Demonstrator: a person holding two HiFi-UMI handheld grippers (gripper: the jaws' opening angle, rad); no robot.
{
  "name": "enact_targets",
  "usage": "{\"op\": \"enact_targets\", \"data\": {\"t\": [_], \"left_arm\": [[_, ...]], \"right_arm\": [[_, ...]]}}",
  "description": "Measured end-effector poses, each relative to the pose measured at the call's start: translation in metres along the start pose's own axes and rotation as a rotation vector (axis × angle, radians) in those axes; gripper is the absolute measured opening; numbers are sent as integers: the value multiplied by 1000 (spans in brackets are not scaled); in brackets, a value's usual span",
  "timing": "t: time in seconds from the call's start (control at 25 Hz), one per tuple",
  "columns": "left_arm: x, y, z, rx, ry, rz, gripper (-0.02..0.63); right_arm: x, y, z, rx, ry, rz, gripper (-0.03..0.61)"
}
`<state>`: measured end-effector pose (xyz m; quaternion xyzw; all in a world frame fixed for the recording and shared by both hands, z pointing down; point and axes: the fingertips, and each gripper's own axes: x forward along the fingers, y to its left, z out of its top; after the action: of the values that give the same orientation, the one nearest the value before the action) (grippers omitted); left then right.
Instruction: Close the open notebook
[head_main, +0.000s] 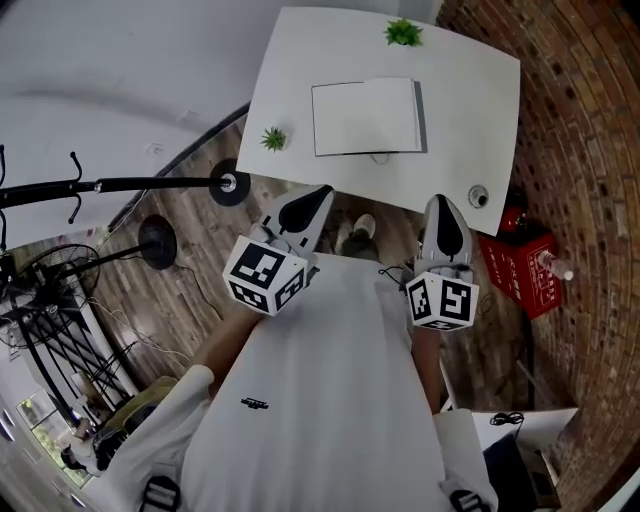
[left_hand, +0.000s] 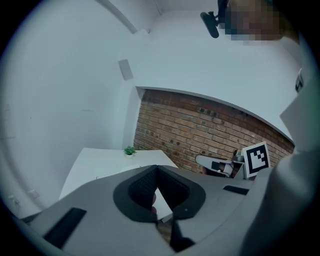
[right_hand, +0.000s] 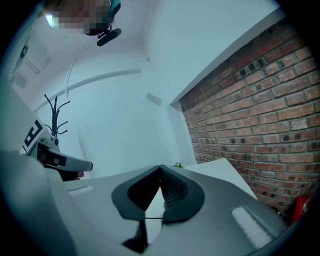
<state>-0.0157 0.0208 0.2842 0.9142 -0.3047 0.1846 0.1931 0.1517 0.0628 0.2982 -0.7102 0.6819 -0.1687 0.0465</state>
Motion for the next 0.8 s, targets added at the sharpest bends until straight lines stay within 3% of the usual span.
{"op": "enact_targets", "data": {"t": [0.6, 0.8], "left_arm": [[53, 14, 4, 4, 59, -60, 3], [82, 28, -5, 6, 101, -74, 3]], "right_arm": [[37, -24, -25, 80, 133, 7, 17], [60, -34, -46, 136, 188, 11, 88]]}}
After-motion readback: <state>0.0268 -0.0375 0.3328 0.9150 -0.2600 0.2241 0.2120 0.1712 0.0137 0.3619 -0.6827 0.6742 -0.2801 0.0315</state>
